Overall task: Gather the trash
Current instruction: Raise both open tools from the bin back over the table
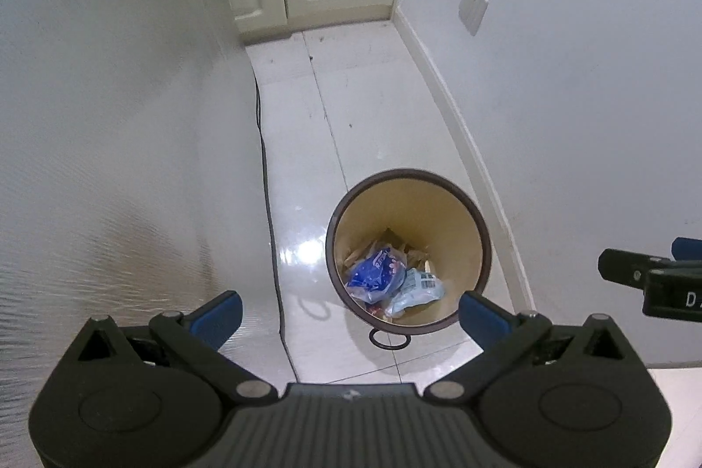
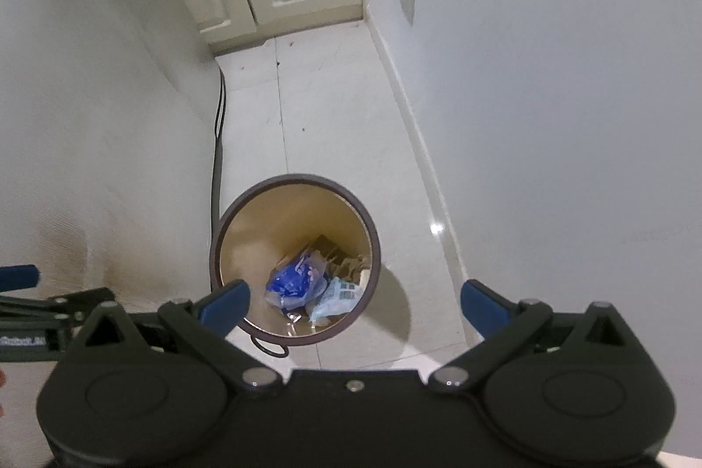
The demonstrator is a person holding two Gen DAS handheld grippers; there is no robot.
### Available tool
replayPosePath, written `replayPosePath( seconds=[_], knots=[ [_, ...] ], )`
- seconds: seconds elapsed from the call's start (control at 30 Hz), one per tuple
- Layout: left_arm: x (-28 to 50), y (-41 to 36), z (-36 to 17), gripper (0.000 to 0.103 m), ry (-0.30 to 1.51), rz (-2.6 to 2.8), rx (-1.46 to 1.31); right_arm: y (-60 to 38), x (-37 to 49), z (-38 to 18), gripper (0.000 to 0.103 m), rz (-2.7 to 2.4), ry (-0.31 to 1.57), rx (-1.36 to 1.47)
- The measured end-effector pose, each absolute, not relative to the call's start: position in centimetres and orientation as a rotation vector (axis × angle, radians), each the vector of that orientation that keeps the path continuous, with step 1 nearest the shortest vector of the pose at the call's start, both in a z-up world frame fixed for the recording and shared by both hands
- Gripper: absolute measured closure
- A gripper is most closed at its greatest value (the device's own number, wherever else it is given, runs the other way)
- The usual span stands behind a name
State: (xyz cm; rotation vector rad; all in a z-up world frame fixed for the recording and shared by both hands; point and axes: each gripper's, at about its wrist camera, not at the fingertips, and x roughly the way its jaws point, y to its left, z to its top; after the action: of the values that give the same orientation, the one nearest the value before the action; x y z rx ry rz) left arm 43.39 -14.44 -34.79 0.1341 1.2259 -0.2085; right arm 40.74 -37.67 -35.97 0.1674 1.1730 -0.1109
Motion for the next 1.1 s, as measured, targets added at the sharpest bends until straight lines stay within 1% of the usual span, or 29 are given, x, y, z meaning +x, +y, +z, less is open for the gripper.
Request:
replayPosePath(
  seconds=[0.2, 0.63, 0.9, 1.1],
  knots=[
    [42.5, -13.9, -29.2, 0.000, 1.203, -0.201, 0.078, -37.4, 39.5, -30.0, 0.000, -0.110, 1.153, 0.137],
    [40.0, -12.8, -18.7, 0.000, 1.085, -0.250, 0.000, -36.5, 37.1, -17.0, 0.000, -0.096, 1.011, 0.121],
    [38.6, -10.0, -12.2, 0.000, 0.969, -0.237, -0.047, -34.6, 36.9, -10.3, 0.000, -0.066, 0.906, 0.082],
    [37.3, -6.7, -8.4, 0.000, 0.905, -0.207, -0.080, -32.2, 36.6, -6.5, 0.000, -0.041, 0.845, 0.052]
  ],
)
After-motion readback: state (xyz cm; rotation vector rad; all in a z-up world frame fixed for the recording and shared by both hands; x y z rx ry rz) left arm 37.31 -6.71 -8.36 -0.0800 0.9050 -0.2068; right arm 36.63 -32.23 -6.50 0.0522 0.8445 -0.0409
